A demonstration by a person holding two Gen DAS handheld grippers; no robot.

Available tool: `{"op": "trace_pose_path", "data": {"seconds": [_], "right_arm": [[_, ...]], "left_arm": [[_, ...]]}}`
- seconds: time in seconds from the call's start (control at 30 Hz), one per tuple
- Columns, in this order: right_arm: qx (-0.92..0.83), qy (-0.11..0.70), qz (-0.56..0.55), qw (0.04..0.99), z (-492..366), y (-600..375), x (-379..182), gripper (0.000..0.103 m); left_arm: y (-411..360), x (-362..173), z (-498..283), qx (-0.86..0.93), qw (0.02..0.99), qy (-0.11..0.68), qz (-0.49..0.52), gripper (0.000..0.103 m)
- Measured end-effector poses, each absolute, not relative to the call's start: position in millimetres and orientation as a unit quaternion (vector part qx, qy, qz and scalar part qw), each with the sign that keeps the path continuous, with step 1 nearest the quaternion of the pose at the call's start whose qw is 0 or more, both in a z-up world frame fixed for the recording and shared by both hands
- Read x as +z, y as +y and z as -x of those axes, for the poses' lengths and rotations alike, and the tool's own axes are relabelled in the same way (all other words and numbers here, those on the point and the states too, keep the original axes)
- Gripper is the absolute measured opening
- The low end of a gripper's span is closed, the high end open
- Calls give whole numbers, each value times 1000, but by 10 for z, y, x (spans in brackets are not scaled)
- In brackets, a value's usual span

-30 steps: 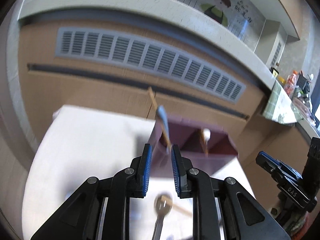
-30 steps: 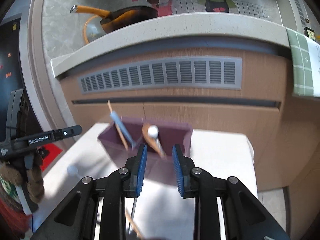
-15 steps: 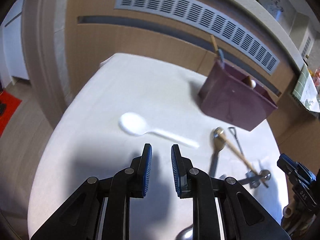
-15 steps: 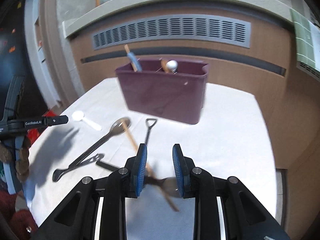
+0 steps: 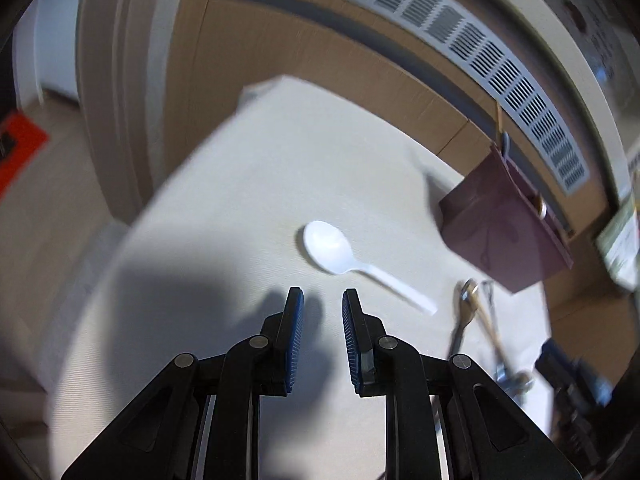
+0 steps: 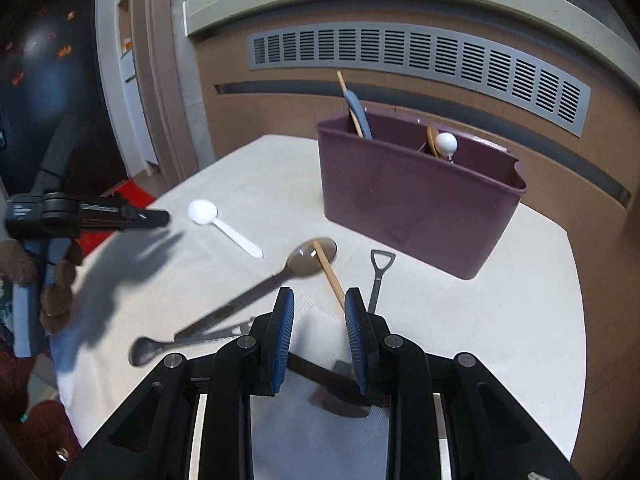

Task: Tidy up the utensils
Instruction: 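Reach the right gripper to the grey spoon and grasp its handle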

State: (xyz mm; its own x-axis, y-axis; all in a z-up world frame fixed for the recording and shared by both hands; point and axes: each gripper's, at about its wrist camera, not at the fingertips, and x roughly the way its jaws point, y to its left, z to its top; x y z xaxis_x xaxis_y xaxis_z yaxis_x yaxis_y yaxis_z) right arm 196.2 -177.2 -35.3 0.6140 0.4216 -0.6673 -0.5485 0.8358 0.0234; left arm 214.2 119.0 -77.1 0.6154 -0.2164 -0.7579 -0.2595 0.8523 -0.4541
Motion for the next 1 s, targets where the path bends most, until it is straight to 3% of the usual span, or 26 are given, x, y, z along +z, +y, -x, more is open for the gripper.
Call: {"op": "trace_pose_path", "data": {"seconds": [0.17, 0.33, 0.67, 1.0], "right_arm": [[244, 351, 82, 900, -1900, -1979, -400, 25], [201, 364, 49, 908, -1980, -2299, -510, 25], [211, 384, 25, 898, -1998, -2241, -592, 25], [267, 456, -28, 848, -2268, -1697, -733, 26]], "left_arm": [[1312, -944, -2350, 47, 826, 449, 336, 21], [791, -665, -2304, -25, 883, 405, 235, 21], [143, -781, -2922, -113, 860, 469, 165, 21], [461, -858, -2289, -146, 855, 478, 136, 21]]}}
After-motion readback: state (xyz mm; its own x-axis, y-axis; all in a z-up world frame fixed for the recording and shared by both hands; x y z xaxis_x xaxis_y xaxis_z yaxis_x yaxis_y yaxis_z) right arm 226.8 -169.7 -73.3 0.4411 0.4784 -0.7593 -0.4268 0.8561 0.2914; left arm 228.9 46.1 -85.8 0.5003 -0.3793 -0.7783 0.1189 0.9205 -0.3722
